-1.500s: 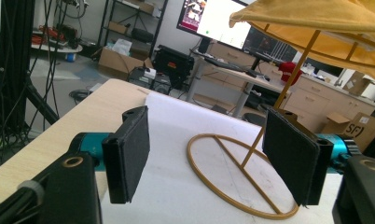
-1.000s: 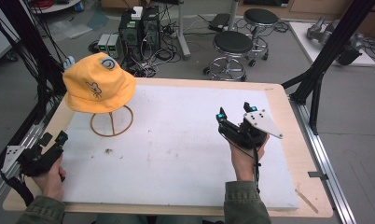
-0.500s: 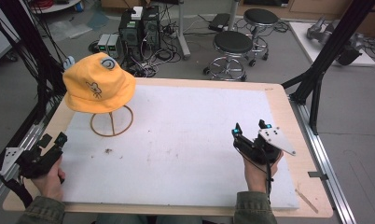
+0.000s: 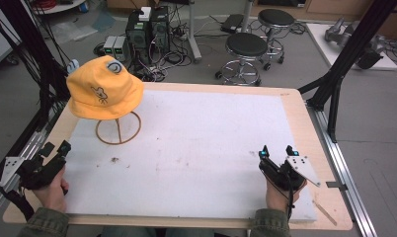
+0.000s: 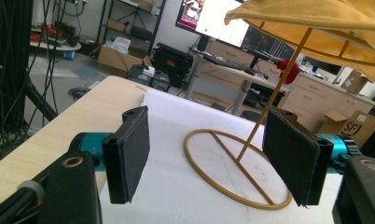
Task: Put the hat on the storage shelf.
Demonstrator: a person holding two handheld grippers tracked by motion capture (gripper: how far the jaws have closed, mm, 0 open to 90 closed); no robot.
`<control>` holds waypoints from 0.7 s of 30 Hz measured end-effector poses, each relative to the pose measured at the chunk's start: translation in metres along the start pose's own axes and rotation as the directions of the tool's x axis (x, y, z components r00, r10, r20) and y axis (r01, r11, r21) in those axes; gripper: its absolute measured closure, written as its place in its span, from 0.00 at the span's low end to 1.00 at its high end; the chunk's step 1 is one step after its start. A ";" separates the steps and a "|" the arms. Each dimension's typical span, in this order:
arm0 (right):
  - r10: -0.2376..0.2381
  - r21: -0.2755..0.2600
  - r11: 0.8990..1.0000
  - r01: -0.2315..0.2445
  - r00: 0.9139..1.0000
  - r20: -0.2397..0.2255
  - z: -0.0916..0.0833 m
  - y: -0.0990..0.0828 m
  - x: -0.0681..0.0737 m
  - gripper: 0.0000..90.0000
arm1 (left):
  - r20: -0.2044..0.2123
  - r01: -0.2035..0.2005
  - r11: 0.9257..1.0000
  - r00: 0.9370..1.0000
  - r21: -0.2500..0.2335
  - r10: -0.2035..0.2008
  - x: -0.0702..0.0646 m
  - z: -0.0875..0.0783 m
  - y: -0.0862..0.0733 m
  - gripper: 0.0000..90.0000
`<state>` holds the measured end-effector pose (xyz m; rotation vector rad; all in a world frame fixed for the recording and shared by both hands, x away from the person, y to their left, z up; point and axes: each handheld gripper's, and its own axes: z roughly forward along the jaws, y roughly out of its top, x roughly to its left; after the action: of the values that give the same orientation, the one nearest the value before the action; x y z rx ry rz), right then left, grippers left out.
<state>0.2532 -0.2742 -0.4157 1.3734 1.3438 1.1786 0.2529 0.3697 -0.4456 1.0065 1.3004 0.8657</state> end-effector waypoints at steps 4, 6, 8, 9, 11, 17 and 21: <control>0.013 -0.012 1.000 -0.013 1.000 0.000 -0.002 -0.002 -0.001 0.23 | 0.005 -0.004 1.000 1.000 0.002 0.004 -0.002 0.000 0.000 0.36; 0.006 -0.002 1.000 -0.006 1.000 -0.003 -0.002 -0.004 0.000 0.23 | 0.007 -0.002 1.000 1.000 0.002 0.002 -0.003 0.000 -0.001 0.36; -0.003 -0.001 1.000 0.003 1.000 -0.008 -0.001 -0.005 0.000 0.23 | 0.008 -0.003 1.000 1.000 0.002 0.003 -0.003 -0.001 -0.001 0.36; 0.001 0.004 1.000 -0.001 1.000 -0.010 -0.001 -0.006 0.000 0.23 | 0.010 -0.005 1.000 1.000 0.004 0.005 -0.004 -0.001 -0.001 0.36; 0.002 0.003 1.000 -0.002 1.000 -0.010 -0.001 -0.006 -0.001 0.23 | 0.012 -0.004 1.000 1.000 0.004 0.004 -0.004 -0.001 -0.001 0.36; 0.022 0.007 1.000 -0.022 1.000 -0.005 -0.001 -0.007 -0.003 0.23 | 0.014 -0.002 1.000 1.000 0.007 0.002 -0.004 0.000 -0.001 0.36; 0.026 0.013 1.000 -0.026 1.000 -0.011 -0.001 -0.008 -0.004 0.23 | 0.015 0.002 1.000 1.000 0.011 -0.002 -0.004 0.000 -0.002 0.36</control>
<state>0.2507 -0.2778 -0.4235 1.3994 1.3470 1.1983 0.2525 0.3657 -0.4457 1.0176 1.2948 0.8490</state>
